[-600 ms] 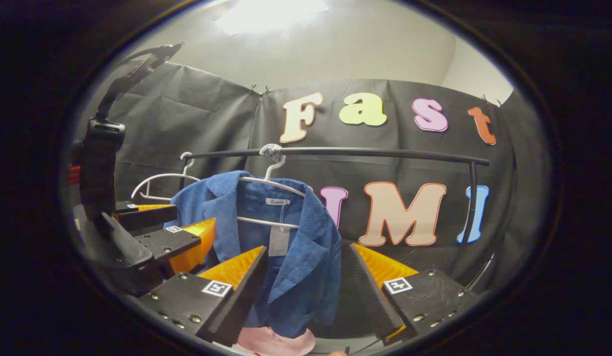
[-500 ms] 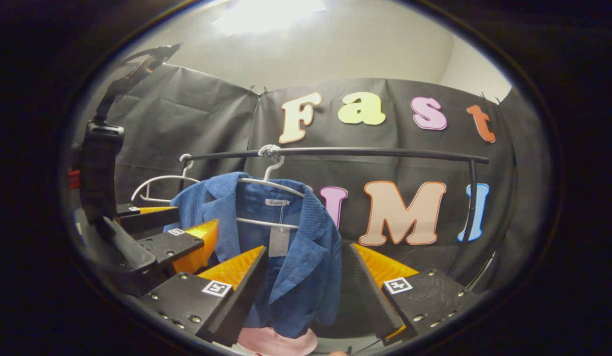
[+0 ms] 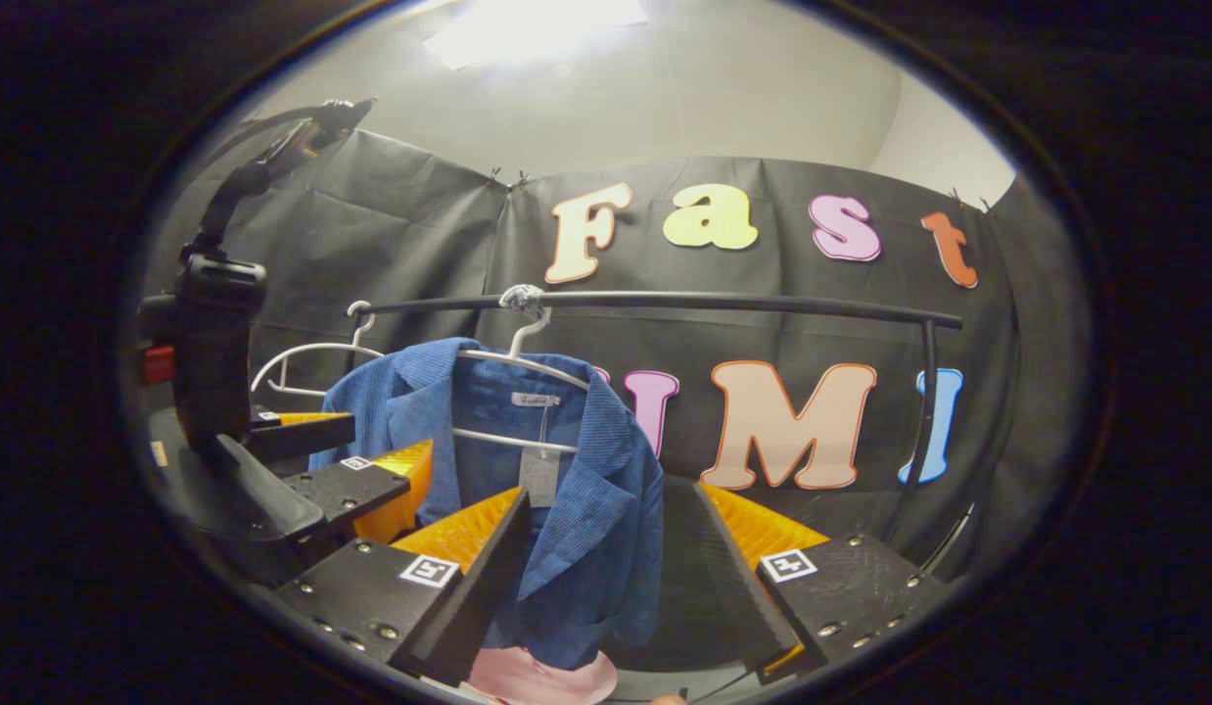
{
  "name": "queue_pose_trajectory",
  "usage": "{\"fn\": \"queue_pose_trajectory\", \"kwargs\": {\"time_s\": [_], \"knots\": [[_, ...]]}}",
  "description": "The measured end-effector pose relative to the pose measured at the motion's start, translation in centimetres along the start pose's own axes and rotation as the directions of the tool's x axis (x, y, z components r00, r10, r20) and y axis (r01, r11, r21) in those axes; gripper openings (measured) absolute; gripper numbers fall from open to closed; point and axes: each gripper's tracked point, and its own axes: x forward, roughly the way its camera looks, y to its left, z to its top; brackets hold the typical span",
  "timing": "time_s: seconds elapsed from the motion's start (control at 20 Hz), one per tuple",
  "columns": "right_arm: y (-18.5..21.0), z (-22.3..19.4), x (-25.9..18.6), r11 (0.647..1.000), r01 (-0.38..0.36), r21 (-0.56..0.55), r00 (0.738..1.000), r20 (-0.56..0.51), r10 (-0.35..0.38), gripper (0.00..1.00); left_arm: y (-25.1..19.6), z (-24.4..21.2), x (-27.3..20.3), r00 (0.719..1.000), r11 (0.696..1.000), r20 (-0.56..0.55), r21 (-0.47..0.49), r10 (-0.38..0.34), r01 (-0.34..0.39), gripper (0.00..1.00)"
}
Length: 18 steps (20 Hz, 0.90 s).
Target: Grasp the clothes on the hanger with both hands and then place them into the laundry hamper below.
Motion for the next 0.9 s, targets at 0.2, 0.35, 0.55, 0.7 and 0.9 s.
{"fn": "queue_pose_trajectory", "kwargs": {"time_s": [0.2, 0.35, 0.55, 0.7, 0.9], "knots": [[-0.4, -0.4, 0.1, 1.000, 0.007, -0.014, 1.000, -0.004, -0.007, 0.96, -0.3, -0.4, 0.5, 1.000, 1.000, -0.011, -0.002, 0.001, -0.001, 0.97], [-1.0, -0.5, 0.3, 1.000, 0.020, -0.016, 1.000, -0.005, -0.020, 0.96, -0.7, -1.3, 1.0, 0.999, 1.000, -0.032, -0.011, -0.002, 0.002, 0.97], [-2.0, -0.8, 0.5, 0.999, 0.038, -0.026, 0.999, -0.011, -0.038, 0.96, -1.3, -2.4, 2.0, 0.998, 1.000, -0.055, -0.002, -0.003, 0.003, 0.98], [-2.7, -1.1, 0.7, 0.998, 0.053, -0.039, 0.999, -0.009, -0.053, 0.96, -1.8, -3.7, 2.7, 0.996, 1.000, -0.086, 0.007, -0.001, 0.001, 0.98], [-3.3, -1.4, 1.4, 0.997, 0.059, -0.046, 0.998, -0.011, -0.060, 0.96, -1.7, -5.3, 4.0, 0.992, 1.000, -0.127, 0.019, 0.024, -0.022, 0.98]]}}
